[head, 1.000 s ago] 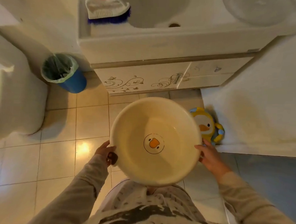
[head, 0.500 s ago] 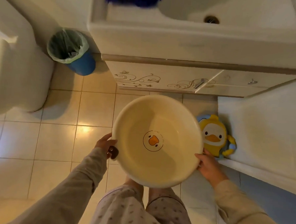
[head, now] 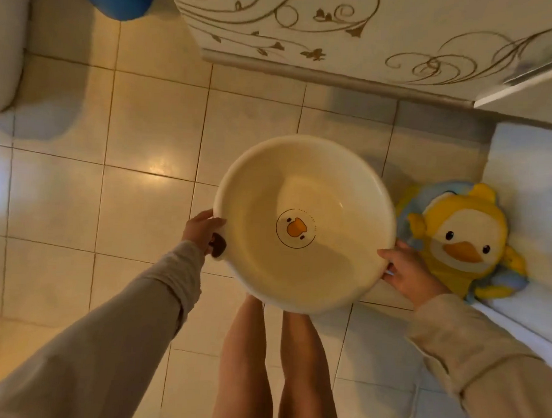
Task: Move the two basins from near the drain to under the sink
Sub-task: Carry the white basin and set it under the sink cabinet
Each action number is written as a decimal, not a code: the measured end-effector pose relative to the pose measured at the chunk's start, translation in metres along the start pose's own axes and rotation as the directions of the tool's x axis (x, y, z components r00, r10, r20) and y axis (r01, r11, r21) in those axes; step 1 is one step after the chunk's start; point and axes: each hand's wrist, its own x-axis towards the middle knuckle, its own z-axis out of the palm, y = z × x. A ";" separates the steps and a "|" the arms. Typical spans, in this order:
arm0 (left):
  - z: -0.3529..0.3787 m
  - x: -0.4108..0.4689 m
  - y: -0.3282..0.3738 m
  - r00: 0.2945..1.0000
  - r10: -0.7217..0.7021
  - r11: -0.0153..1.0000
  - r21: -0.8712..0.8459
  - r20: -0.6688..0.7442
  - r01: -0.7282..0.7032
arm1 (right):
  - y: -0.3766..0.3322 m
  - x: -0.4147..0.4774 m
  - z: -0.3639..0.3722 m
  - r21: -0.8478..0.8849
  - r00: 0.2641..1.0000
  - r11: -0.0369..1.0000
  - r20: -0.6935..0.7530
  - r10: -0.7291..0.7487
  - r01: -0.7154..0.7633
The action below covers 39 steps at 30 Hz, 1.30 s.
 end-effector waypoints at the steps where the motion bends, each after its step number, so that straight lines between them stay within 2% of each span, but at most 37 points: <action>1: 0.008 0.020 0.000 1.000 0.003 1.000 0.013 0.008 -0.003 | 0.000 0.022 0.004 0.004 1.000 1.000 0.003 0.000 0.000; 6: 0.058 0.120 0.023 0.994 0.044 0.998 0.040 0.102 -0.048 | -0.025 0.132 0.024 0.023 0.998 0.997 0.004 -0.068 0.068; 8: 0.079 0.152 0.041 0.984 0.104 0.993 0.035 0.144 -0.110 | -0.048 0.169 0.031 0.041 0.993 0.992 0.010 -0.121 0.120; 12: 0.126 0.207 0.087 0.953 0.274 0.962 -0.024 0.132 -0.273 | -0.104 0.233 0.044 0.085 0.968 0.964 -0.011 -0.251 0.251; 17: 0.171 0.253 0.137 0.928 0.345 0.938 -0.038 0.140 -0.344 | -0.167 0.287 0.052 0.101 0.927 0.922 -0.012 -0.375 0.374; 22: 0.186 0.267 0.151 0.896 0.421 0.901 0.045 0.146 -0.431 | -0.184 0.302 0.057 0.174 0.910 0.896 0.004 -0.415 0.408; 26: 0.162 0.237 0.131 0.900 0.420 0.853 0.288 0.116 -0.435 | -0.151 0.267 0.053 0.085 0.953 0.949 -0.019 -0.304 0.304; 28: 0.136 0.207 0.109 0.926 0.368 0.856 0.357 0.086 -0.373 | -0.122 0.229 0.043 0.047 0.975 0.974 -0.044 -0.219 0.221; 32: 0.065 0.121 0.048 0.985 0.118 0.925 0.346 0.130 -0.156 | -0.060 0.125 0.019 -0.007 0.996 0.996 -0.018 -0.091 0.091; 37: -0.025 -0.023 -0.018 0.980 -0.180 0.914 0.381 0.083 0.136 | 0.001 -0.038 -0.016 0.008 0.997 0.997 -0.010 0.080 -0.080; 39: -0.052 -0.083 -0.035 0.968 -0.247 0.898 0.386 0.049 0.210 | 0.021 -0.103 -0.027 -0.010 0.992 0.992 -0.016 0.127 -0.127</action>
